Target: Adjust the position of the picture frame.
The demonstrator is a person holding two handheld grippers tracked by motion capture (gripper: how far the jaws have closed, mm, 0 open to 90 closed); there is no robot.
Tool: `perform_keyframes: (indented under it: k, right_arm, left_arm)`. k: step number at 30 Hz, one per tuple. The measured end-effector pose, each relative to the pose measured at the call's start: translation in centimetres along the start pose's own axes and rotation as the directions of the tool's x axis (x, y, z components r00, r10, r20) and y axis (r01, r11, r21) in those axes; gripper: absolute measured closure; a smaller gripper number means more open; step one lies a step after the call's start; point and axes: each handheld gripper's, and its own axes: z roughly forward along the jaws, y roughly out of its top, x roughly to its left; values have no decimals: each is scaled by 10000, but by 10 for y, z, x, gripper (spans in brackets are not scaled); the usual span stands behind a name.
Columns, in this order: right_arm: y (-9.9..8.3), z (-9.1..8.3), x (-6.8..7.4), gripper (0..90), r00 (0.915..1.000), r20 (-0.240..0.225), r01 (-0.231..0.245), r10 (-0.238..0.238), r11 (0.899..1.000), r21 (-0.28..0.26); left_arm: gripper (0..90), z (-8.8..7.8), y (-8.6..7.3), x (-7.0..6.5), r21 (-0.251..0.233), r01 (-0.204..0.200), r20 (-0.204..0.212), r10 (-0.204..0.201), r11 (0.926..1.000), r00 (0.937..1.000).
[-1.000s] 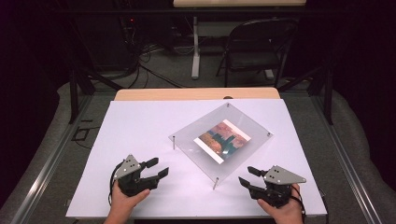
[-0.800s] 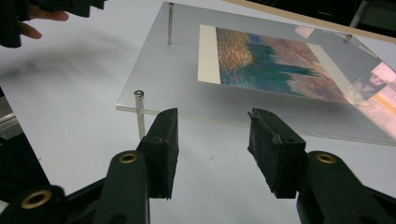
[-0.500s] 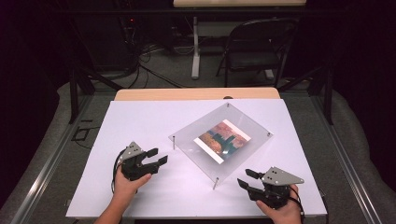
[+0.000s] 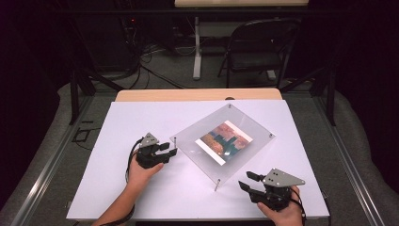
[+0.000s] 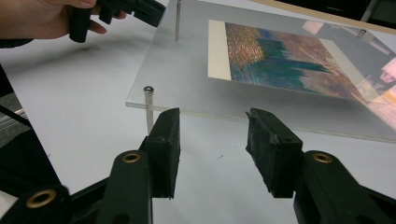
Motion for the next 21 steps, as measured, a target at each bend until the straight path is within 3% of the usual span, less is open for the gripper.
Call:
perform_keyframes:
  k: [5, 11, 21]
  right_arm:
    - [-1, 0, -1, 544, 10000, -25, -47, 47, 10000, 42]
    - [-2, 3, -1, 550, 9998, -126, -146, 147, 9998, 127]
    - [-4, 9, 1, 573, 9990, -421, -167, 182, 9992, 359]
  left_arm:
    - [582, 14, 2, 4, 225, 187, -134, -184, 9996, 9997]
    - [670, 24, 5, 7, 300, 110, -64, -108, 9995, 9999]
    - [828, 31, 6, 9, 309, 248, -122, -244, 9992, 9996]
